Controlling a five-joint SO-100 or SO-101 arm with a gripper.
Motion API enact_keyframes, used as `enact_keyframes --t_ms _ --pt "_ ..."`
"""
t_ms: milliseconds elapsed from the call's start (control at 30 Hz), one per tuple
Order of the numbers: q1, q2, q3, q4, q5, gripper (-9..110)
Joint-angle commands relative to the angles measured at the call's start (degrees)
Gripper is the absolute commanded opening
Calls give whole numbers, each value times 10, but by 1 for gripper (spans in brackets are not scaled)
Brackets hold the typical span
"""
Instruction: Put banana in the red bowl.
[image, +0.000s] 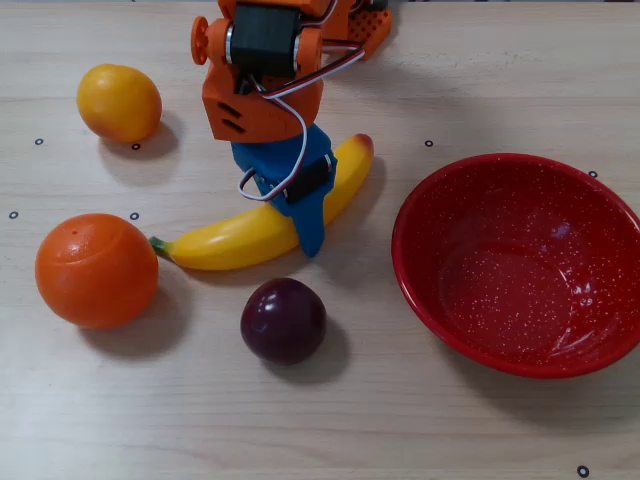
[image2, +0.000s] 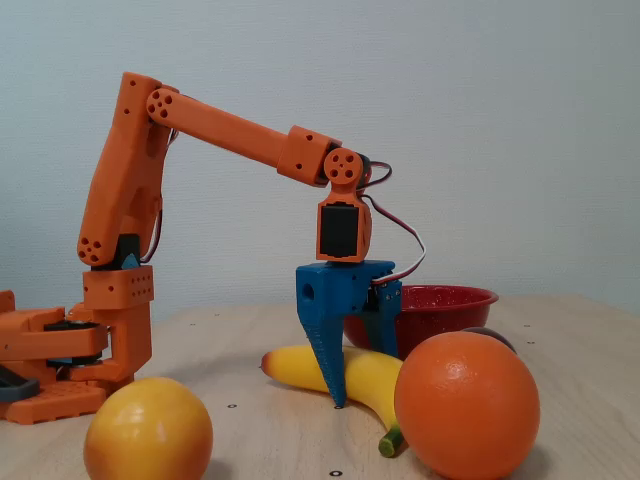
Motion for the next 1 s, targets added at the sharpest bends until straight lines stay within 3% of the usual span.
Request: enact_keyframes --t_ms 0,967 --pt "0 37 -3 1 18 0" --pt "-31 135 -101 131 51 0"
